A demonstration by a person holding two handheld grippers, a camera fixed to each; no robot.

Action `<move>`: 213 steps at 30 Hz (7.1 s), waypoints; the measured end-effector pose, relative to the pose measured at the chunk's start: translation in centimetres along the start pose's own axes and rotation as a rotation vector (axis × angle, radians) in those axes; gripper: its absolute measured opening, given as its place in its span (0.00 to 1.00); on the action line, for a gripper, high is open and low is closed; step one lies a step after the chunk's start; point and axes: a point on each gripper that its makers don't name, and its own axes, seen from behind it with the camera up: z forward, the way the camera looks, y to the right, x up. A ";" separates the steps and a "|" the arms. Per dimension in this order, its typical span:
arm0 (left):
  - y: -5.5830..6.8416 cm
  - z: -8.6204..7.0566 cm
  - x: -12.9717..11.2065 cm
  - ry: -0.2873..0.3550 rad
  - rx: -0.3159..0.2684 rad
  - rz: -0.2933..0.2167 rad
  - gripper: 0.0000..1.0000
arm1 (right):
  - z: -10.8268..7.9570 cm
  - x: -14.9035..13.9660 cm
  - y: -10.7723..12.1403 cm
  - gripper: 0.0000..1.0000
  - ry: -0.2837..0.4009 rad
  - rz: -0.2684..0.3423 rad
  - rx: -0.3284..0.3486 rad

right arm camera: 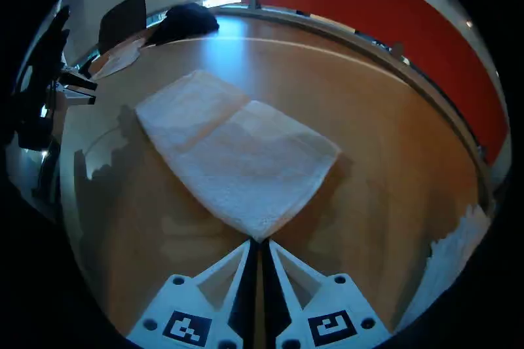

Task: Fold towel

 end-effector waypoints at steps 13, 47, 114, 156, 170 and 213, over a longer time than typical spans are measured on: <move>-0.2 -0.1 0.4 0.012 0.003 -0.007 0.90 | -3.5 4.3 0.8 0.04 0.102 -0.002 -0.058; 0.2 -1.1 1.3 0.045 0.000 -0.011 0.90 | -5.9 13.6 -2.0 0.04 0.242 -0.152 -0.042; -1.9 -2.3 0.6 0.053 0.021 -0.047 0.90 | 2.9 5.0 -10.0 0.80 0.032 -0.060 0.096; -1.3 -1.8 1.3 0.056 0.007 -0.035 0.90 | 1.2 6.2 -8.1 0.06 0.078 -0.067 0.061; -0.6 -1.7 2.8 0.087 -0.004 -0.042 0.90 | -3.4 15.2 -5.3 0.06 0.234 -0.108 0.006; 1.2 -1.8 5.3 0.120 -0.016 -0.011 0.90 | -16.6 17.4 13.6 0.06 0.307 -0.051 -0.249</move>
